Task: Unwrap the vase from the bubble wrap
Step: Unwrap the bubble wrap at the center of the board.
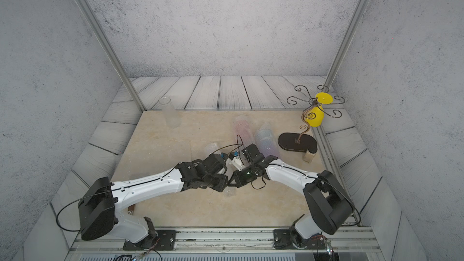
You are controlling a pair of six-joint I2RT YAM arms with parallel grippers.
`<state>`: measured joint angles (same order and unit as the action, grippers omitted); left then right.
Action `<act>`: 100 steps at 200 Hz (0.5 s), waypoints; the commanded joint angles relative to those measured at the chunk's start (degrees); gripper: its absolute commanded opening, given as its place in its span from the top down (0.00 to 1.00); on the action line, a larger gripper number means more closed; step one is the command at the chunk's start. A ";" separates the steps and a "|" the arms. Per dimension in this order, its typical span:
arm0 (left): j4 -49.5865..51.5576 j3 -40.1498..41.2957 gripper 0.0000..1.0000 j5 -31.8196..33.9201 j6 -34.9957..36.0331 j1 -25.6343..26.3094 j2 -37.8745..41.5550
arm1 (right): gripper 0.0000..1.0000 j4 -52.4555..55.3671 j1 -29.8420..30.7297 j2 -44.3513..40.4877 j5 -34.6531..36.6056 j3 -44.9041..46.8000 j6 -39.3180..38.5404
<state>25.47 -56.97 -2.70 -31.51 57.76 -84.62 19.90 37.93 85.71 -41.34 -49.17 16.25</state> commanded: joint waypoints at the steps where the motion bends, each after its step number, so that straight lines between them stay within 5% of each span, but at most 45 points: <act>1: -3.36 1.48 0.69 1.49 1.17 -0.05 -1.43 | 1.00 0.03 0.43 -2.56 -2.65 -0.13 0.18; 59: -1.77 1.95 1.00 4.79 0.24 -0.04 -0.84 | 0.98 -0.03 0.44 -2.17 -2.68 -0.08 0.21; 100: 1.89 3.03 1.00 10.22 -2.47 -0.08 1.86 | 0.95 0.22 0.39 -1.88 -1.93 -0.18 0.28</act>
<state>23.64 -55.72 0.51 -32.05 58.30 -84.71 18.90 37.98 85.71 -40.69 -49.17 16.49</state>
